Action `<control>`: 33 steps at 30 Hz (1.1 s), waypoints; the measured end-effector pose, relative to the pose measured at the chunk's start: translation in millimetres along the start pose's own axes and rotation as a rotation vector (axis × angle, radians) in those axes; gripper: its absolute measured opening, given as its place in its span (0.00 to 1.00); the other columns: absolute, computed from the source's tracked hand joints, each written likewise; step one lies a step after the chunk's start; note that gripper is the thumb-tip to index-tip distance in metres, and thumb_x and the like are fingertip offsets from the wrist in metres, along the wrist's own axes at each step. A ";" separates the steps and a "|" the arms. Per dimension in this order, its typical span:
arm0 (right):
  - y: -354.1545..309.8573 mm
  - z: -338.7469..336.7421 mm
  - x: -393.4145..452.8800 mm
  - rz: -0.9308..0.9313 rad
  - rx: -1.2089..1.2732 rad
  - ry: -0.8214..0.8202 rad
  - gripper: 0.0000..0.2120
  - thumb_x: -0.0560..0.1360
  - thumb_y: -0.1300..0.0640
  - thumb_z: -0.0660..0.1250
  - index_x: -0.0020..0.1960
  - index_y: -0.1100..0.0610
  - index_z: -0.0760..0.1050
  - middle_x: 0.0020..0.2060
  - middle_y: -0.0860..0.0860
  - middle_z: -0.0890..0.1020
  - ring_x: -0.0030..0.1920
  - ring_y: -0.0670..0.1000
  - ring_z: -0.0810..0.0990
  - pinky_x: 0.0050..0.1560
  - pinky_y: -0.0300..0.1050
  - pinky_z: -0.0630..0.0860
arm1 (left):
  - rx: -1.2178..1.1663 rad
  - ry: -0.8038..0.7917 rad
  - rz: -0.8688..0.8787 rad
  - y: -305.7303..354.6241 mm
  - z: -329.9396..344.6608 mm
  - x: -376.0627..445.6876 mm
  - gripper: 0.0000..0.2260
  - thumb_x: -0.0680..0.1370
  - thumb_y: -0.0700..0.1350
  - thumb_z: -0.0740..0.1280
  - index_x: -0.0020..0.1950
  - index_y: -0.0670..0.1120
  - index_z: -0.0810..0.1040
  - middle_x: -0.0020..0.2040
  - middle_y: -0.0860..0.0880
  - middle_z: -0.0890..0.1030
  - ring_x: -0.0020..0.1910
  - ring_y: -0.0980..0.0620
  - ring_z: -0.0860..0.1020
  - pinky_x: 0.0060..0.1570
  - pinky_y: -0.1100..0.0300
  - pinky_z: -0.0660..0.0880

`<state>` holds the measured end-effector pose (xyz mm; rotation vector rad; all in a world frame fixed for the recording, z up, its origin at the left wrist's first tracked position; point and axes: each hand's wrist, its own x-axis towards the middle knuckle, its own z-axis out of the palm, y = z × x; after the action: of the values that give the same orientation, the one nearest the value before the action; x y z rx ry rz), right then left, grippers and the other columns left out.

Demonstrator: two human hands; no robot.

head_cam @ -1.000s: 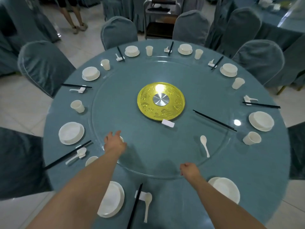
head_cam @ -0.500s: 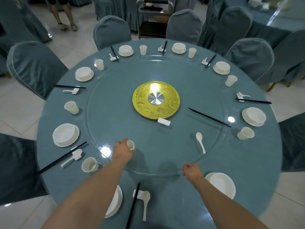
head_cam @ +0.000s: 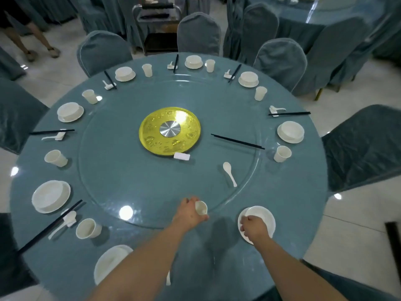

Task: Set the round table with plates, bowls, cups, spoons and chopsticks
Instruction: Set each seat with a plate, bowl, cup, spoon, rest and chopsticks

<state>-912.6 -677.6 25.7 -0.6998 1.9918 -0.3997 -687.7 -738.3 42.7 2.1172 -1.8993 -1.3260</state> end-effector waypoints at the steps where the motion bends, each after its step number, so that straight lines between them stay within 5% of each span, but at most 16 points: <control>1: 6.6 -5.2 2.0 0.018 0.026 0.010 0.14 0.79 0.57 0.60 0.37 0.60 0.77 0.36 0.59 0.82 0.37 0.57 0.75 0.45 0.48 0.74 | 0.011 -0.019 0.020 4.1 9.0 -2.5 0.31 0.66 0.57 0.76 0.65 0.54 0.69 0.61 0.48 0.69 0.58 0.47 0.74 0.61 0.55 0.73; 5: 31.0 -25.5 7.7 0.057 0.100 0.061 0.14 0.79 0.56 0.59 0.42 0.61 0.78 0.36 0.58 0.84 0.39 0.58 0.77 0.47 0.48 0.75 | 0.110 -0.096 0.070 17.0 37.8 -9.5 0.30 0.66 0.60 0.74 0.65 0.58 0.67 0.60 0.51 0.67 0.58 0.48 0.75 0.56 0.57 0.75; 17: 68.4 -54.8 19.0 0.140 0.044 0.231 0.12 0.77 0.55 0.63 0.56 0.60 0.79 0.53 0.58 0.83 0.54 0.60 0.79 0.53 0.45 0.73 | 0.317 -0.144 0.106 30.6 91.3 -8.3 0.32 0.68 0.58 0.73 0.68 0.57 0.63 0.65 0.49 0.65 0.65 0.45 0.68 0.63 0.49 0.71; 23: 76.8 -53.4 29.3 0.182 0.149 0.178 0.20 0.76 0.55 0.66 0.66 0.61 0.71 0.56 0.61 0.81 0.53 0.59 0.80 0.61 0.54 0.75 | 0.344 -0.135 0.078 32.5 101.5 -8.3 0.33 0.68 0.59 0.73 0.68 0.57 0.62 0.64 0.50 0.64 0.65 0.45 0.68 0.60 0.49 0.73; 30: 82.7 -47.1 36.4 0.217 0.131 0.161 0.14 0.76 0.55 0.64 0.60 0.59 0.75 0.50 0.60 0.84 0.53 0.61 0.82 0.57 0.52 0.78 | 0.273 -0.156 0.024 26.0 105.8 -8.2 0.42 0.63 0.71 0.69 0.72 0.62 0.55 0.69 0.53 0.61 0.70 0.48 0.64 0.63 0.47 0.70; 33: 82.0 -43.6 36.3 0.213 0.104 0.152 0.06 0.74 0.59 0.64 0.44 0.59 0.79 0.35 0.56 0.83 0.41 0.58 0.81 0.52 0.52 0.80 | 0.222 -0.090 0.010 24.0 102.4 -7.3 0.42 0.63 0.76 0.61 0.72 0.61 0.57 0.70 0.53 0.63 0.70 0.49 0.64 0.63 0.48 0.70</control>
<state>-989.9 -636.3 -21.8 -0.3974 2.1467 -0.4348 -765.2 -686.6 -6.7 2.1733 -2.1839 -1.2843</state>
